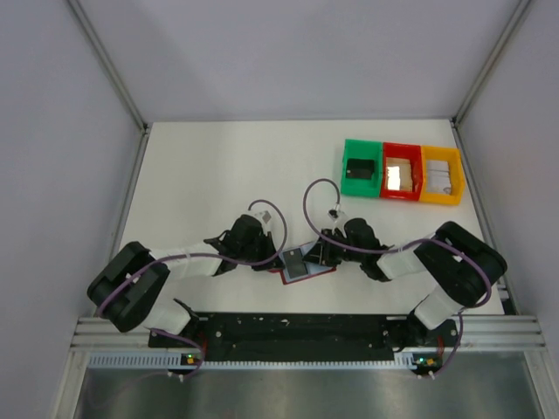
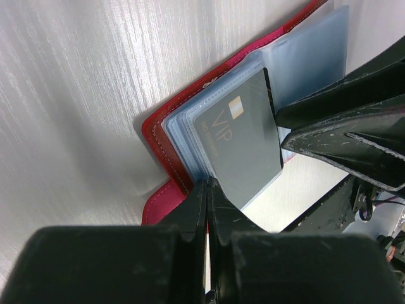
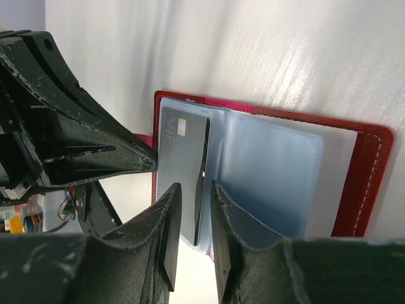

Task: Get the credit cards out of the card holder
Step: Remove the credit card from the card holder.

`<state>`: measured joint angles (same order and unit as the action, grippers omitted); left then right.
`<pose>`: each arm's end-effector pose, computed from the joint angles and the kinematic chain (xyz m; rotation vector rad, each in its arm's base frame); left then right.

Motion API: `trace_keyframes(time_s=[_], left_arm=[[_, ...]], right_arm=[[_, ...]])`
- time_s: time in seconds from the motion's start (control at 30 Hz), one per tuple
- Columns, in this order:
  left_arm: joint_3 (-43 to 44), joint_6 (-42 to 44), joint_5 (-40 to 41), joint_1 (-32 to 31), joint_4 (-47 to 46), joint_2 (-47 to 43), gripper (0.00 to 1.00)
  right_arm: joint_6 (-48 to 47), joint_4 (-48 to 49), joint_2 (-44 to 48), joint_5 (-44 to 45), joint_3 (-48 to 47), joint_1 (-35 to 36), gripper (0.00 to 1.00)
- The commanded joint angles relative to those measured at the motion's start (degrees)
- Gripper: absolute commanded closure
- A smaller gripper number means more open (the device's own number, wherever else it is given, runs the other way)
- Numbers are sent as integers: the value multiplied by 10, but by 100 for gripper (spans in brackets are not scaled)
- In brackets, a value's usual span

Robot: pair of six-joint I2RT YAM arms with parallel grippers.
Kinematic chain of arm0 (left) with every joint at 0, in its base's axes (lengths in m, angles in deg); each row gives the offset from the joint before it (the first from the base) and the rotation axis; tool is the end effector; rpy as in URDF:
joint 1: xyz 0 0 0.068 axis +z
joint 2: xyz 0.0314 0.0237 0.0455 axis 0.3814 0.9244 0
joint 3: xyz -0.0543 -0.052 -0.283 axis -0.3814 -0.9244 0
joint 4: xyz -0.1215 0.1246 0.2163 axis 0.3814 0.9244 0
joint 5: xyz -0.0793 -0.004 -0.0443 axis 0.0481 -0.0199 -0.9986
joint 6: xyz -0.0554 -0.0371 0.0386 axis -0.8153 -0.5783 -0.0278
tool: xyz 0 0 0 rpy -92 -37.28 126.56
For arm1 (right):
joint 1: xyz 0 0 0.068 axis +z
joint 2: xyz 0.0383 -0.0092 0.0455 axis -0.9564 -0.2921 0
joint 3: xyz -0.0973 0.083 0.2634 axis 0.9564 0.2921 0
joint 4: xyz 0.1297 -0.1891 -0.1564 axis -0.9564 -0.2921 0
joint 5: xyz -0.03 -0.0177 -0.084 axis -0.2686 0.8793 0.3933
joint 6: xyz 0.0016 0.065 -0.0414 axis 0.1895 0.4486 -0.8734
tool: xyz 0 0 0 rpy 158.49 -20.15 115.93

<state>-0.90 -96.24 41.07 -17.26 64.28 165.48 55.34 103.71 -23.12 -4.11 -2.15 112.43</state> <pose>0.2011 -0.1912 0.1214 0.0026 2.6261 -0.9720 0.2072 0.2027 0.1056 -0.1183 2.3392 1.2438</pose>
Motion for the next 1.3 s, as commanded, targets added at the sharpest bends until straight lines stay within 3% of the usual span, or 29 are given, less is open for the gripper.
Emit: trace_keyframes(time_s=[0.0, 0.2, 0.33, 0.53, 0.83, 1.13, 1.27], left_arm=[[-6, 19, 26, -1, 35, 24, 100], [-8, 19, 25, -1, 34, 20, 100], [-8, 19, 25, -1, 33, 21, 100], [-13, 21, 32, -1, 35, 19, 100], [-25, 26, 47, 0, 33, 22, 100], [-31, 26, 49, 3, 31, 13, 100], [-35, 20, 44, 4, 21, -13, 100]], right_arm=[[-15, 4, 6, -15, -6, -10, 75], [0, 63, -49, -120, -22, -14, 78], [20, 105, -75, -130, -19, -15, 83], [30, 142, -78, -143, 1, -30, 100], [36, 180, -76, -187, 28, -80, 100], [-14, 87, -59, -197, 25, -115, 100], [-8, 99, -61, -201, 26, -115, 100]])
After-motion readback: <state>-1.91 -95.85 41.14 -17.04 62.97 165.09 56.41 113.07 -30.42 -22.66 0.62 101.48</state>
